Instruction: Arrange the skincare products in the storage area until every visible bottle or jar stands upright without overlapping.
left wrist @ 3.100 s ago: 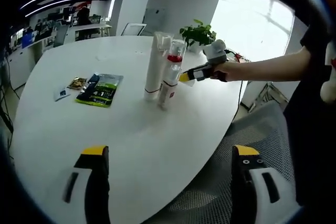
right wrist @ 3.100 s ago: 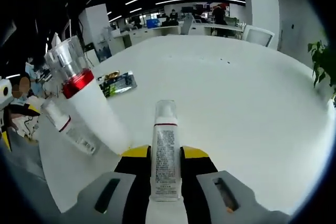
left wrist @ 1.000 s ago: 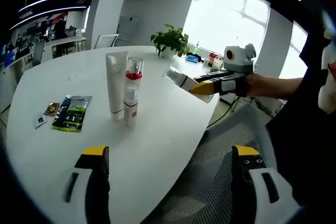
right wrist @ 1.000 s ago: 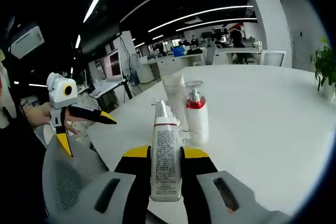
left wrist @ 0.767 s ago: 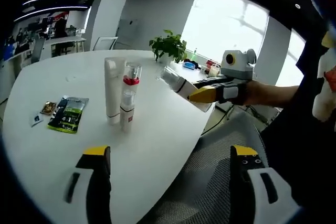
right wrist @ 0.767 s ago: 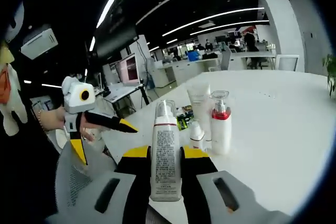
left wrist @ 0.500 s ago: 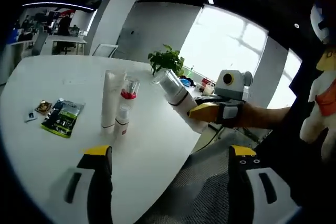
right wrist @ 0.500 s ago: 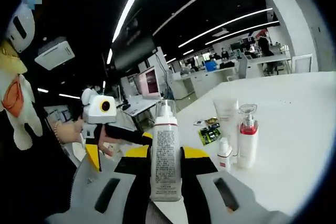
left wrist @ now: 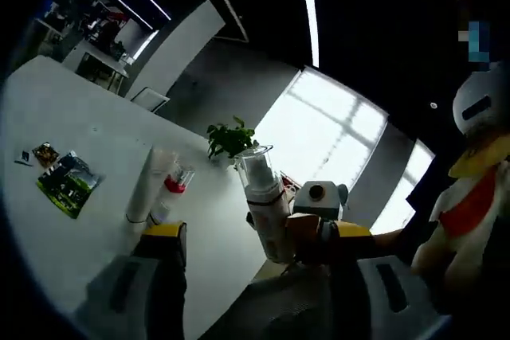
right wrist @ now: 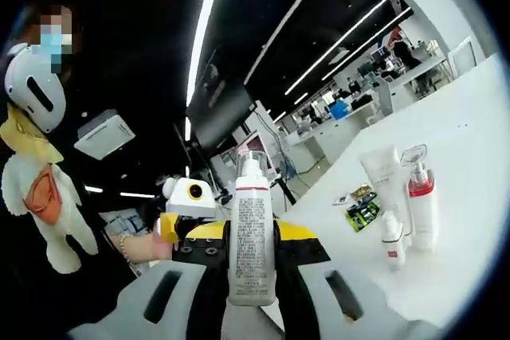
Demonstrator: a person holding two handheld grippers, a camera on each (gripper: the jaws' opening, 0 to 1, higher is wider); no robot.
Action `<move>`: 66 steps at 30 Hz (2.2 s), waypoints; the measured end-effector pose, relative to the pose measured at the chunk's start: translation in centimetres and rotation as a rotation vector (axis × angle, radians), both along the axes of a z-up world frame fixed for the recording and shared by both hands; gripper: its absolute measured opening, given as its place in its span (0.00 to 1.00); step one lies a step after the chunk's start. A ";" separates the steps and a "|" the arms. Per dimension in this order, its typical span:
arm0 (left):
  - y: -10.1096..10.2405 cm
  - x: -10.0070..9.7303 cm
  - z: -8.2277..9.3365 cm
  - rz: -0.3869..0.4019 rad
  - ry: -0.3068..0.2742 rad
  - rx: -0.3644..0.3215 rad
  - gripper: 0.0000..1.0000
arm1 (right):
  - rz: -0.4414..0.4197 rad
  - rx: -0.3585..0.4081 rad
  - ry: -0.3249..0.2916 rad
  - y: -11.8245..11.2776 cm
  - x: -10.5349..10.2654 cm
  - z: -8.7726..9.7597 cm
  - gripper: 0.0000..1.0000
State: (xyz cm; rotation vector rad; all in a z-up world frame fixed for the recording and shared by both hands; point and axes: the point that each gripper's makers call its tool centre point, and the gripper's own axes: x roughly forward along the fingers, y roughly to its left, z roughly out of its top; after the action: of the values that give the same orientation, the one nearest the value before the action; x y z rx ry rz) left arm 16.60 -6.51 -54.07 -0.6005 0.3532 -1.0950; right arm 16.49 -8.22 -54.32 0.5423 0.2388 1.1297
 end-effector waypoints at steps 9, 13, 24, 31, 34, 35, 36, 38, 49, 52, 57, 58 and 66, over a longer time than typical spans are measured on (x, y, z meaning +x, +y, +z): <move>-0.3 0.5 2.5 0.004 -0.005 -0.135 0.51 | 0.055 0.058 0.026 2.0 -1.0 0.1 0.20; -0.8 0.3 2.8 -0.011 -0.020 -0.141 0.43 | 0.074 0.072 0.025 2.6 -1.3 0.3 0.20; -1.0 0.3 3.4 -0.004 -0.085 -0.127 0.20 | 0.111 0.115 0.035 2.9 -1.9 0.7 0.20; -1.4 0.4 3.2 -0.006 -0.083 -0.101 0.20 | 0.115 0.110 0.039 2.7 -1.9 0.5 0.21; -1.5 0.4 3.0 -0.011 -0.074 -0.071 0.20 | 0.116 0.096 0.036 2.7 -1.9 0.2 0.21; -1.6 0.3 2.8 -0.017 -0.072 -0.054 0.19 | 0.119 0.087 0.033 2.7 -2.0 0.1 0.21; -1.6 0.2 2.7 -0.022 -0.071 -0.039 0.19 | 0.123 0.079 0.031 2.8 -2.0 0.0 0.21; -1.7 0.1 2.6 -0.035 -0.082 -0.009 0.19 | 0.128 0.064 0.025 2.8 -2.2 -0.2 0.21; -2.3 -1.3 2.0 -0.138 -0.205 0.230 0.19 | 0.224 -0.121 -0.091 3.5 -3.0 -1.3 0.22; -2.5 -1.8 2.2 -0.171 -0.271 0.292 0.18 | 0.258 -0.160 -0.148 3.7 -3.2 -1.1 0.23; -2.9 -2.2 2.4 -0.207 -0.309 0.358 0.18 | 0.314 -0.223 -0.193 4.2 -3.7 -1.2 0.22; -2.9 -2.2 2.4 -0.211 -0.312 0.362 0.18 | 0.325 -0.229 -0.199 4.2 -3.7 -1.2 0.22; -2.7 -1.3 2.7 -0.229 -0.346 0.422 0.18 | 0.346 -0.235 -0.270 4.4 -2.5 0.5 0.22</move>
State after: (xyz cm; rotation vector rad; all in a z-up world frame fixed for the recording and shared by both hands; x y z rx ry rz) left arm 15.27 -9.21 -51.40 0.0076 0.3421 -1.2720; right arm 14.00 -3.81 -53.81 0.1375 0.2313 1.4727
